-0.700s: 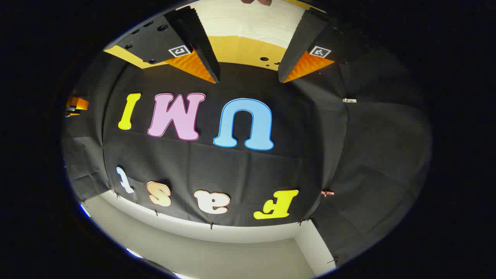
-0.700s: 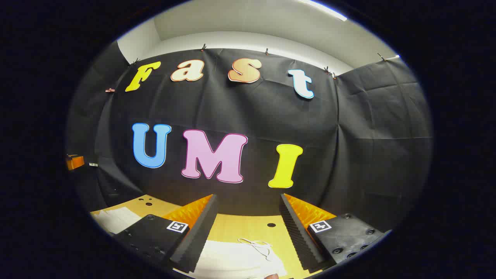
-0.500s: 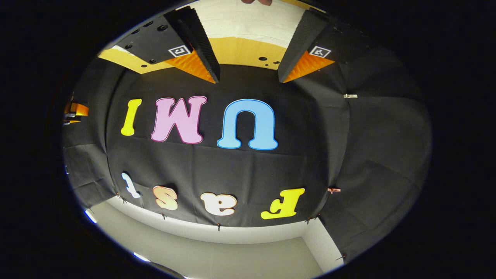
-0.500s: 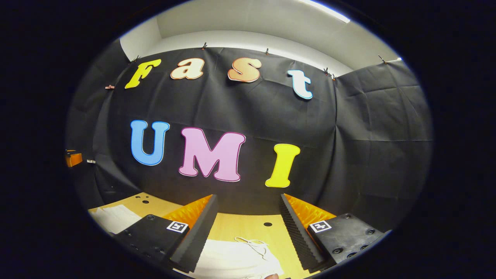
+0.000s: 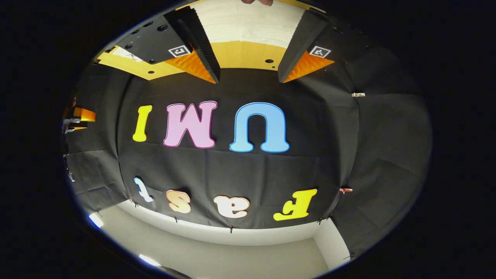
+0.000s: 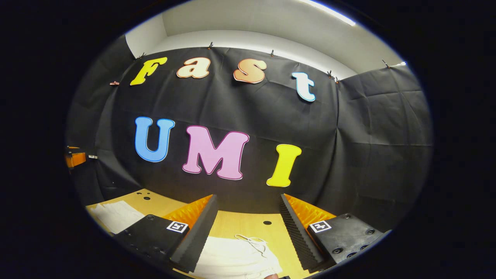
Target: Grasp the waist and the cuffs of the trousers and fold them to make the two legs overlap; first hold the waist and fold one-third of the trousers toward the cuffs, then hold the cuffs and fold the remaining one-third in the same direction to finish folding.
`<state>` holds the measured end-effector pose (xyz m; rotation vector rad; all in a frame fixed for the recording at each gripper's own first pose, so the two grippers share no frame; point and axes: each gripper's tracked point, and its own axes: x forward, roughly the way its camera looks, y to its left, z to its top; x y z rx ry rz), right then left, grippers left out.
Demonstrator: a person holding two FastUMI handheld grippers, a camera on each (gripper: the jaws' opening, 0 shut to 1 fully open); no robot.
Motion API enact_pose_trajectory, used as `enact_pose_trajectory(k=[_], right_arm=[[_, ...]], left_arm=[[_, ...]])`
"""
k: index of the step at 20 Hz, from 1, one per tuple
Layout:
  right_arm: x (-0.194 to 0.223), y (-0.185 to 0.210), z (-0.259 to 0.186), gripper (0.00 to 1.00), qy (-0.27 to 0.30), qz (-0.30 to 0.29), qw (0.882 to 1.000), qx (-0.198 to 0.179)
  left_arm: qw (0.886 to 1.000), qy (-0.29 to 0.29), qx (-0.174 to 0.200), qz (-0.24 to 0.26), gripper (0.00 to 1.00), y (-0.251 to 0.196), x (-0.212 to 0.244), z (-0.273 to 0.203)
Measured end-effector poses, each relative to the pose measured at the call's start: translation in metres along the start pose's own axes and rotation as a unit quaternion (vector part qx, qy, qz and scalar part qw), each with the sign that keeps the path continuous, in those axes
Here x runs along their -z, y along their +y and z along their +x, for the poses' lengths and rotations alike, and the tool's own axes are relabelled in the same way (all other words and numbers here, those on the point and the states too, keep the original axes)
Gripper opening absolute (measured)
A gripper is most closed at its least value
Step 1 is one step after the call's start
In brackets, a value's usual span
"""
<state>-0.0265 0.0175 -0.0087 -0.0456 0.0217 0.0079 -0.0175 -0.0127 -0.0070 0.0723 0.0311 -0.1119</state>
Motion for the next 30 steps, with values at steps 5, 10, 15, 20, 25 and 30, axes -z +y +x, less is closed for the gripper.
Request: enact_pose_trajectory(k=[5, 10, 15, 20, 25, 30], right_arm=[[0.007, 0.006, -0.007, 0.97, 0.009, -0.006, 1.000, -0.009], [0.025, 0.001, -0.019, 0.97, 0.036, -0.027, 0.999, -0.013], [0.041, -0.014, -0.034, 0.97, 0.058, -0.041, 0.997, 0.000], [0.049, -0.027, -0.048, 0.97, 0.068, -0.056, 0.996, 0.016], [0.054, -0.043, -0.058, 0.97, 0.078, -0.056, 0.995, 0.034], [0.058, -0.050, -0.064, 0.97, 0.087, -0.059, 0.993, 0.044]], left_arm=[[0.996, 0.024, 0.018, 0.082, 0.94, 0.014, 0.019, -0.013], [0.953, 0.064, 0.077, 0.287, 0.96, 0.037, 0.074, -0.030], [0.877, 0.155, 0.176, 0.420, 0.95, 0.055, 0.175, -0.047], [0.787, 0.256, 0.228, 0.513, 0.96, 0.098, 0.274, -0.056], [0.724, 0.311, 0.277, 0.550, 0.95, 0.117, 0.339, -0.066], [0.665, 0.352, 0.293, 0.589, 0.96, 0.143, 0.384, -0.066]])
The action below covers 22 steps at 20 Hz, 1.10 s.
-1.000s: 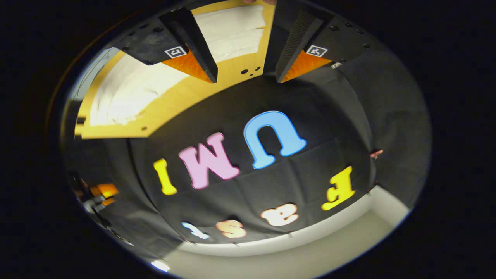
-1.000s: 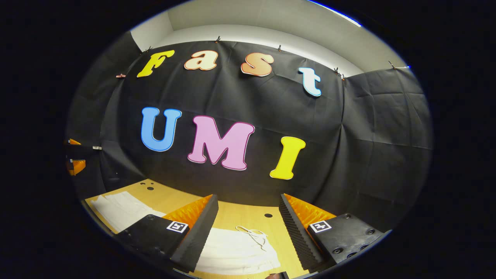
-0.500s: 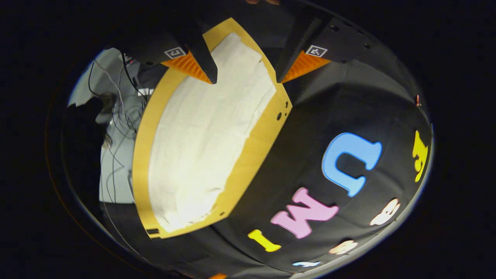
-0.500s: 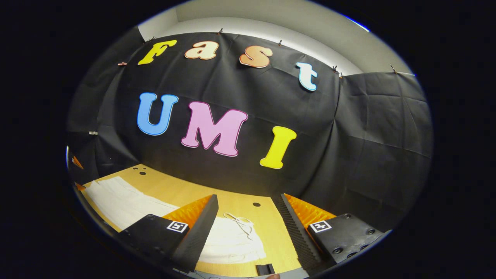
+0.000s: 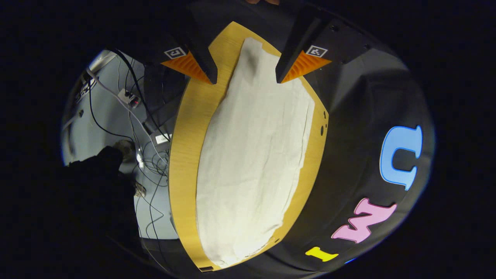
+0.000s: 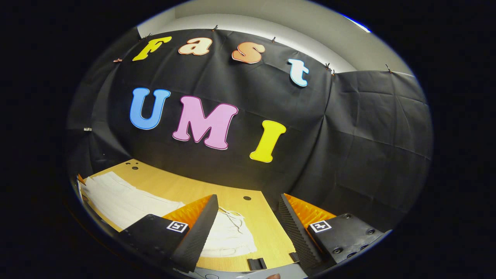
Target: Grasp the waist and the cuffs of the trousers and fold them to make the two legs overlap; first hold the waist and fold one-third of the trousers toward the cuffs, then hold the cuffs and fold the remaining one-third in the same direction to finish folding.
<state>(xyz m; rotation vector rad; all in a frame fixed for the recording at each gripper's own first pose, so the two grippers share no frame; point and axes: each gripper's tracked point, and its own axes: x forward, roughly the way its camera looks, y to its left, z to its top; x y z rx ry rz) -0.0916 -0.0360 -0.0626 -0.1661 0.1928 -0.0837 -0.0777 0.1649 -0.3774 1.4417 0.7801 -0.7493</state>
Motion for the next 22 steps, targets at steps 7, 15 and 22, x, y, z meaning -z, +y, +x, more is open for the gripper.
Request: enact_pose_trajectory(k=[7, 15, 22], right_arm=[[0.007, -0.004, -0.001, 0.97, 0.012, -0.003, 1.000, 0.011], [0.030, -0.007, 0.006, 0.97, 0.033, -0.034, 0.999, 0.024], [0.113, -0.002, 0.037, 0.98, 0.098, -0.218, 0.969, -0.059]], left_arm=[[0.999, 0.044, -0.001, 0.015, 0.90, 0.023, 0.023, 0.031], [0.996, 0.076, 0.046, -0.010, 0.21, 0.029, 0.024, 0.067], [0.993, 0.084, 0.072, -0.040, 0.07, 0.030, 0.023, 0.066]])
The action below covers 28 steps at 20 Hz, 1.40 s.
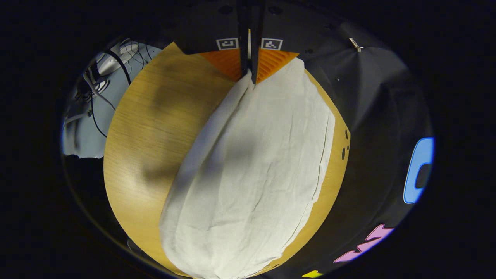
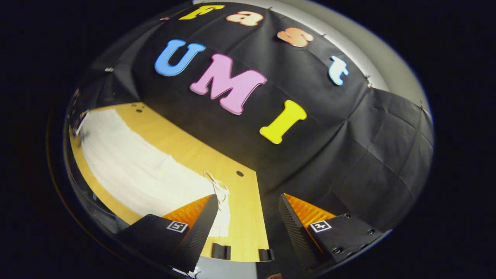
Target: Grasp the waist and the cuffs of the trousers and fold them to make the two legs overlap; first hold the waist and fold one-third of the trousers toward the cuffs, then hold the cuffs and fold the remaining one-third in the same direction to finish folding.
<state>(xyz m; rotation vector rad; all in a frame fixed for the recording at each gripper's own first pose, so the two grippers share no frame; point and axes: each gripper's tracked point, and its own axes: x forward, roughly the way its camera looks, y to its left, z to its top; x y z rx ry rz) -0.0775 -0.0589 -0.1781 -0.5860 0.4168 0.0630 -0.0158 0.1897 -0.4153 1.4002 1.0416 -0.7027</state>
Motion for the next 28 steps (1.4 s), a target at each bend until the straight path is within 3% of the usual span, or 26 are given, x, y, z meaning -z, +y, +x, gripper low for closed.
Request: enact_pose_trajectory(k=[3, 5, 7, 11, 15, 17, 20, 21, 25, 28], right_arm=[[0.049, 0.023, 0.023, 0.97, 0.035, -0.092, 0.994, -0.049], [0.079, 0.042, 0.032, 0.97, 0.047, -0.153, 0.983, -0.091], [0.105, 0.066, 0.043, 0.96, 0.046, -0.222, 0.964, -0.137], [0.159, 0.103, 0.068, 0.96, 0.038, -0.331, 0.915, -0.228], [0.196, 0.121, 0.092, 0.95, 0.041, -0.363, 0.890, -0.272], [0.191, 0.125, 0.107, 0.94, 0.019, -0.385, 0.883, -0.269], [0.190, 0.140, 0.121, 0.80, 0.013, -0.401, 0.871, -0.284], [0.190, 0.144, 0.124, 0.61, 0.014, -0.402, 0.869, -0.288], [0.197, 0.149, 0.130, 0.07, 0.046, -0.416, 0.860, -0.292], [0.203, 0.147, 0.124, 0.05, 0.110, -0.373, 0.866, -0.314]], left_arm=[[1.000, 0.008, 0.003, 0.000, 0.07, 0.001, 0.001, 0.000], [1.000, 0.017, 0.008, -0.006, 0.07, 0.002, 0.002, 0.001], [0.999, 0.028, 0.016, -0.026, 0.07, 0.002, 0.003, 0.001], [0.996, 0.057, 0.030, -0.059, 0.07, 0.004, 0.002, 0.001], [0.995, 0.083, 0.029, -0.051, 0.07, 0.003, 0.001, 0.001], [0.994, 0.089, 0.024, -0.056, 0.07, 0.004, 0.001, 0.001], [0.994, 0.091, 0.012, -0.051, 0.07, 0.004, 0.001, 0.002], [0.995, 0.088, 0.006, -0.039, 0.07, 0.004, 0.001, 0.001], [0.996, 0.085, -0.008, -0.004, 0.07, 0.004, 0.005, 0.001], [0.997, 0.079, 0.006, 0.004, 0.06, 0.004, 0.007, 0.002]])
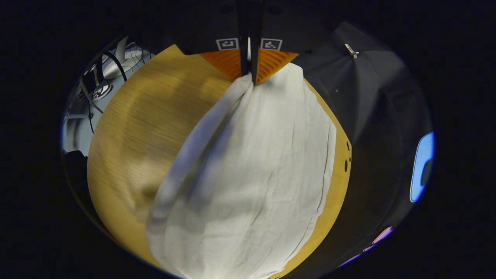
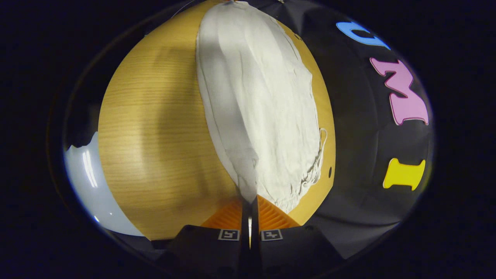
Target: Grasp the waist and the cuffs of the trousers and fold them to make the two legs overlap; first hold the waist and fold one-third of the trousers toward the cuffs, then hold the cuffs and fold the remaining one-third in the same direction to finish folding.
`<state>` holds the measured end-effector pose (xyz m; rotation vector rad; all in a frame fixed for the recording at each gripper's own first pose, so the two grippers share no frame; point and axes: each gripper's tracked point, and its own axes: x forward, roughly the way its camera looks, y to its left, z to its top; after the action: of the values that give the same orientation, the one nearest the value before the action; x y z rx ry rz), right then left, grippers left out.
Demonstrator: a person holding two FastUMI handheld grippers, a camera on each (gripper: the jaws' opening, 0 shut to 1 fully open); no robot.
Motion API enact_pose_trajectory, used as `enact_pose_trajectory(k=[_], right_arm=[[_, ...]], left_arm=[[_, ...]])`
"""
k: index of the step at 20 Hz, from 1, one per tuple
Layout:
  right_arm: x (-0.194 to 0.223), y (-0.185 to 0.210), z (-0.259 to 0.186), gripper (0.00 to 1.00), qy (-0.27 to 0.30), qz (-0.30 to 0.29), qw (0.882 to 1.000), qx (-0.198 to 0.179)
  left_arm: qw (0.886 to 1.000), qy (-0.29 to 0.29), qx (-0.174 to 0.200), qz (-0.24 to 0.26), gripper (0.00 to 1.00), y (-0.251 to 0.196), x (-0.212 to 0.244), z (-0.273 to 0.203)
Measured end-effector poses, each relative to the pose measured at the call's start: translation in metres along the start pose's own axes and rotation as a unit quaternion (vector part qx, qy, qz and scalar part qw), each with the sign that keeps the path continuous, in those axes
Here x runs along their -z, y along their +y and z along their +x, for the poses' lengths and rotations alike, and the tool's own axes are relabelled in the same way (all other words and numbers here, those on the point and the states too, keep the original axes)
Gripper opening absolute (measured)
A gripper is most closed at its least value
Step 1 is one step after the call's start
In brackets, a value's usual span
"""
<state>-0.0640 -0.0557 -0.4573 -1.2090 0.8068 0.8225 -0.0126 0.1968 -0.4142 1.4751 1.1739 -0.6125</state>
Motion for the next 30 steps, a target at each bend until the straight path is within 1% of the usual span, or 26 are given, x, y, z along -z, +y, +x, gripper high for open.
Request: enact_pose_trajectory(k=[1, 2, 3, 5, 7, 9, 12, 16, 18, 22, 24, 27, 30], right_arm=[[-0.005, -0.002, -0.002, 0.05, 0.005, 0.027, 1.000, -0.009], [-0.011, -0.009, -0.009, 0.05, 0.008, 0.043, 0.999, -0.001], [-0.014, -0.018, -0.016, 0.05, 0.006, 0.056, 0.998, 0.010], [-0.022, -0.026, -0.032, 0.05, -0.001, 0.083, 0.996, 0.033], [-0.036, -0.033, -0.044, 0.05, -0.008, 0.114, 0.993, 0.042], [-0.044, -0.040, -0.056, 0.05, -0.008, 0.121, 0.991, 0.050], [-0.050, -0.043, -0.066, 0.05, -0.007, 0.122, 0.991, 0.053], [-0.053, -0.053, -0.076, 0.05, -0.008, 0.136, 0.989, 0.053], [-0.057, -0.064, -0.081, 0.05, -0.011, 0.154, 0.987, 0.052], [-0.063, -0.099, -0.090, 0.05, -0.026, 0.217, 0.973, 0.073], [-0.068, -0.115, -0.091, 0.05, -0.036, 0.244, 0.966, 0.083], [-0.076, -0.142, -0.082, 0.05, -0.046, 0.274, 0.956, 0.091], [-0.079, -0.168, -0.070, 0.05, -0.053, 0.312, 0.943, 0.102]], left_arm=[[1.000, -0.002, 0.012, 0.002, 0.06, -0.002, -0.001, -0.001], [1.000, -0.009, 0.012, 0.001, 0.05, 0.001, -0.001, -0.004], [1.000, -0.019, 0.004, -0.005, 0.05, 0.006, -0.004, -0.007], [0.999, -0.038, -0.004, -0.038, 0.05, 0.009, -0.005, -0.025], [0.996, -0.045, -0.008, -0.075, 0.05, 0.015, 0.001, -0.035], [0.993, -0.047, -0.009, -0.108, 0.05, 0.013, 0.007, -0.044], [0.988, -0.058, 0.004, -0.143, 0.06, 0.008, 0.012, -0.051], [0.986, -0.070, 0.018, -0.153, 0.05, 0.003, 0.016, -0.060], [0.984, -0.072, 0.022, -0.159, 0.05, 0.003, 0.018, -0.067], [0.979, -0.086, 0.023, -0.184, 0.05, 0.021, 0.014, -0.079], [0.976, -0.093, 0.015, -0.197, 0.05, 0.045, 0.008, -0.085], [0.971, -0.102, -0.004, -0.215, 0.06, 0.086, -0.004, -0.082], [0.965, -0.112, -0.016, -0.237, 0.05, 0.120, -0.021, -0.074]])
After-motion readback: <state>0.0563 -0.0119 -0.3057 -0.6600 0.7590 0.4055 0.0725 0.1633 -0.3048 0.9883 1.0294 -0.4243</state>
